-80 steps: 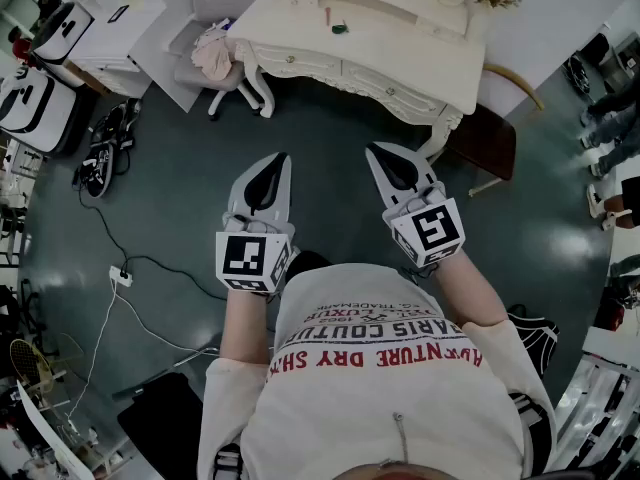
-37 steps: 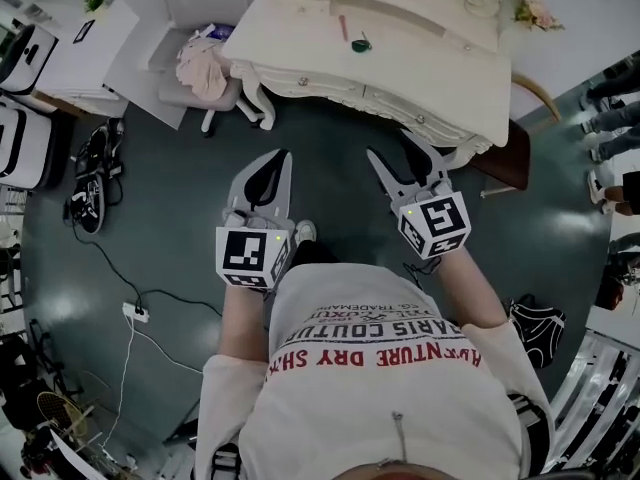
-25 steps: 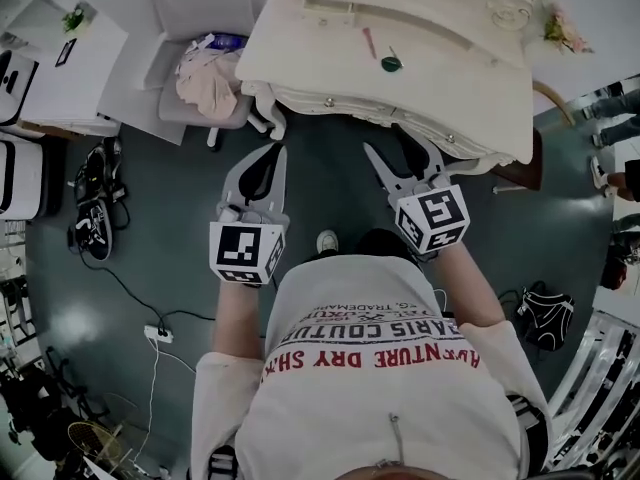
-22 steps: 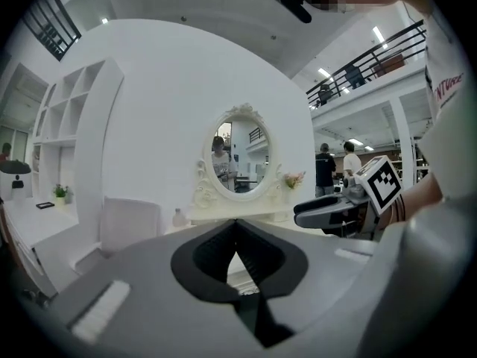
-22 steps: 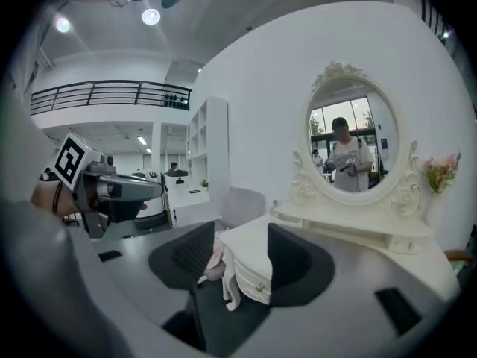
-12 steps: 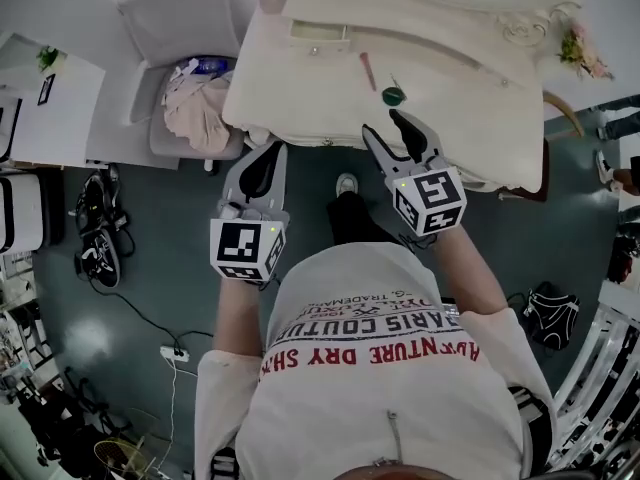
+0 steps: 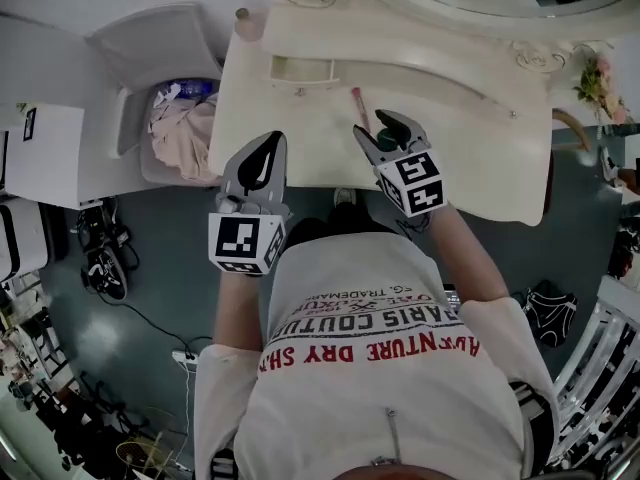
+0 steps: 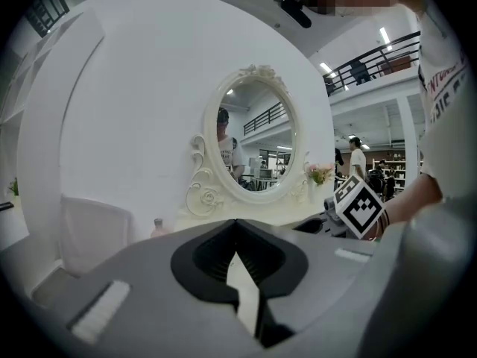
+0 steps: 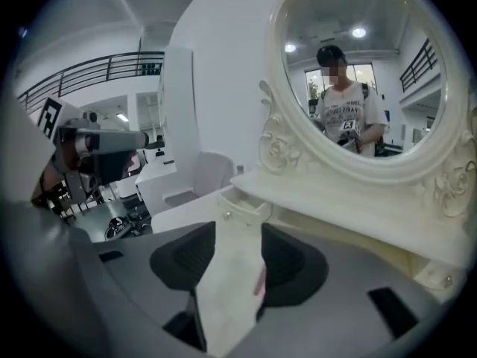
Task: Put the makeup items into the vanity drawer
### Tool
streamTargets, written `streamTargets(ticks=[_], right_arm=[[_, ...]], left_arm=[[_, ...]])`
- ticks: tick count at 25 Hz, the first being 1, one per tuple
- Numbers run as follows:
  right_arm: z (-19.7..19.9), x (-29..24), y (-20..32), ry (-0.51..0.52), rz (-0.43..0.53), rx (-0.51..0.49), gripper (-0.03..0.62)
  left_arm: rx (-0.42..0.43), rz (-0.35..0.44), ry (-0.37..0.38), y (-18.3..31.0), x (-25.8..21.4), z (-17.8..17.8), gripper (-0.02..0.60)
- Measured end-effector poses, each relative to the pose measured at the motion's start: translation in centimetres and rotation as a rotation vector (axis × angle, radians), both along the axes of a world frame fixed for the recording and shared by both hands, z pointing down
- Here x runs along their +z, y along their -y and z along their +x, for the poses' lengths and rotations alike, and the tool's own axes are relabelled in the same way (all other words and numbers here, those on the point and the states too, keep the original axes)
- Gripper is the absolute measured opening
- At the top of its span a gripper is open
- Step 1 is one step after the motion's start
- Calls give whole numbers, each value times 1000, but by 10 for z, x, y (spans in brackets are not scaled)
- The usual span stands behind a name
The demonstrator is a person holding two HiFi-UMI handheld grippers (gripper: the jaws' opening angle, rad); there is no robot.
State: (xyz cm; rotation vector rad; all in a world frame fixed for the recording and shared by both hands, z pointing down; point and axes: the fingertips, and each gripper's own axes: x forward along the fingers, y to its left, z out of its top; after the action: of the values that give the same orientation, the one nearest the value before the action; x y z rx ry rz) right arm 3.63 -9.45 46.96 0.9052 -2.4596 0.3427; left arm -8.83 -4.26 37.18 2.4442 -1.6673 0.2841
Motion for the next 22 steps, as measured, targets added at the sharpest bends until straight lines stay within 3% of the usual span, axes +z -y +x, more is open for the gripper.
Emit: streamTargets(ticks=[10, 15, 22], right_arm=[[13, 74, 27, -137, -185, 46, 192], [15, 111, 35, -213, -306, 114, 164], [19, 140, 41, -297, -388, 190, 153]], left_arm=[[95, -69, -27, 49, 30, 16, 9], [162, -116, -39, 70, 44, 16, 9], [243, -166, -51, 88, 68, 7, 9]])
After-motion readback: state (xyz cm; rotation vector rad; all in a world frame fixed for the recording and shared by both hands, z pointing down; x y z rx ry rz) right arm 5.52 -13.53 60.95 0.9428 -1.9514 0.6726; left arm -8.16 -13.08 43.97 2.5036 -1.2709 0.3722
